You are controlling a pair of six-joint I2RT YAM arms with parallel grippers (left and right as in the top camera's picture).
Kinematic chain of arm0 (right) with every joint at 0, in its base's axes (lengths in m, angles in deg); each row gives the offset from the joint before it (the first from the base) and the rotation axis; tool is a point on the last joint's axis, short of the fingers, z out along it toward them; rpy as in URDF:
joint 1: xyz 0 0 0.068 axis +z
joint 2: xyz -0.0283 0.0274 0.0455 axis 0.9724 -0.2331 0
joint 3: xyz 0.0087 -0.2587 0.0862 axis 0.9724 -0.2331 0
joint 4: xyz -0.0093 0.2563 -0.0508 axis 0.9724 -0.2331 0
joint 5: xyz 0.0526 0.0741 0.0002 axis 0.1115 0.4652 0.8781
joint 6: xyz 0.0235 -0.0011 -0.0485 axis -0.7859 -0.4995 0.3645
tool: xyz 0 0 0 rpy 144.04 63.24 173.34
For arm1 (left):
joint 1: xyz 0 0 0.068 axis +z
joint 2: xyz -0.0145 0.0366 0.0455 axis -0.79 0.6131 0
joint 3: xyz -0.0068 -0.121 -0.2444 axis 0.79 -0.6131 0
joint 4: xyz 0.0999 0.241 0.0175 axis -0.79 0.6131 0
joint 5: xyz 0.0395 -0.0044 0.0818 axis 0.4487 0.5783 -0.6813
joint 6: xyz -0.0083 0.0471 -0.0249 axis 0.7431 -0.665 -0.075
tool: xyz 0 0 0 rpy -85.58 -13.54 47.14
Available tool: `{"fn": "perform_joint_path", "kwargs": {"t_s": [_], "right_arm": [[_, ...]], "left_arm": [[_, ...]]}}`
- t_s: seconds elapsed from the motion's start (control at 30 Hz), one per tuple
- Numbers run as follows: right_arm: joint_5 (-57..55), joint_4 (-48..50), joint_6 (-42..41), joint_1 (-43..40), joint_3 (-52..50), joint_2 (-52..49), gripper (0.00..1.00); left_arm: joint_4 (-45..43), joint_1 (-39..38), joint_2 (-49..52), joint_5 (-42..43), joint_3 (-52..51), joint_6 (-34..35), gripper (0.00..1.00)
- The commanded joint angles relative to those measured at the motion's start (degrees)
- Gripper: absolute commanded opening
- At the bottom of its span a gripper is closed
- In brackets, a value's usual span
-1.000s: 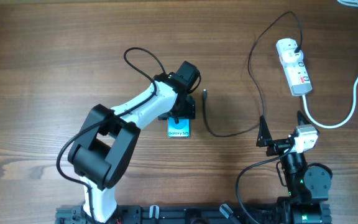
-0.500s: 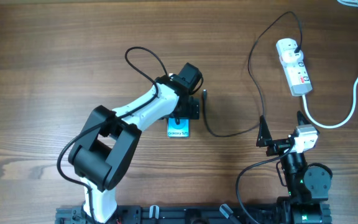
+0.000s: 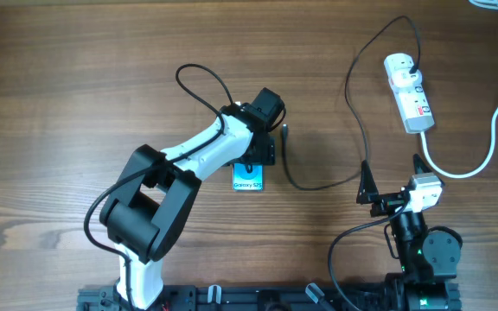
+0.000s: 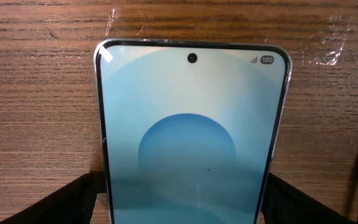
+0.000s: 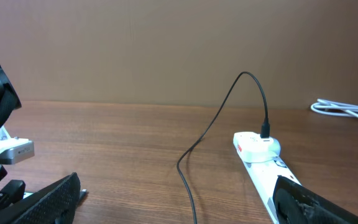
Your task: Plug charger to phone and switch on socket
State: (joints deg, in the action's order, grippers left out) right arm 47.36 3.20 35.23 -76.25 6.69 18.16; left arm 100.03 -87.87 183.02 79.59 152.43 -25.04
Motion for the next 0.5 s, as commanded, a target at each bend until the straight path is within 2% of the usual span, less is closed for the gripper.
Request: {"fn": "perform_joint_path", "kwargs": {"t_s": [0.0,0.2,0.33,0.47], "right_arm": [[-0.96,0.28,0.7,-0.24,-0.04,0.11,1.0],[-0.96,0.28,0.68,-0.24,-0.04,0.11,1.0],[-0.96,0.31,0.68,-0.24,-0.04,0.11,1.0],[-0.96,0.28,0.68,-0.24,-0.04,0.11,1.0]], "left_arm": [[1.31,0.04,5.09,-0.52,-2.64,0.79,0.81],[7.06,0.11,5.09,-9.14,-2.64,0.79,0.85],[6.75,0.42,5.09,-7.02,-2.64,0.79,0.88],[5.18,0.44,5.09,-2.54,-2.64,0.79,0.97]]}}
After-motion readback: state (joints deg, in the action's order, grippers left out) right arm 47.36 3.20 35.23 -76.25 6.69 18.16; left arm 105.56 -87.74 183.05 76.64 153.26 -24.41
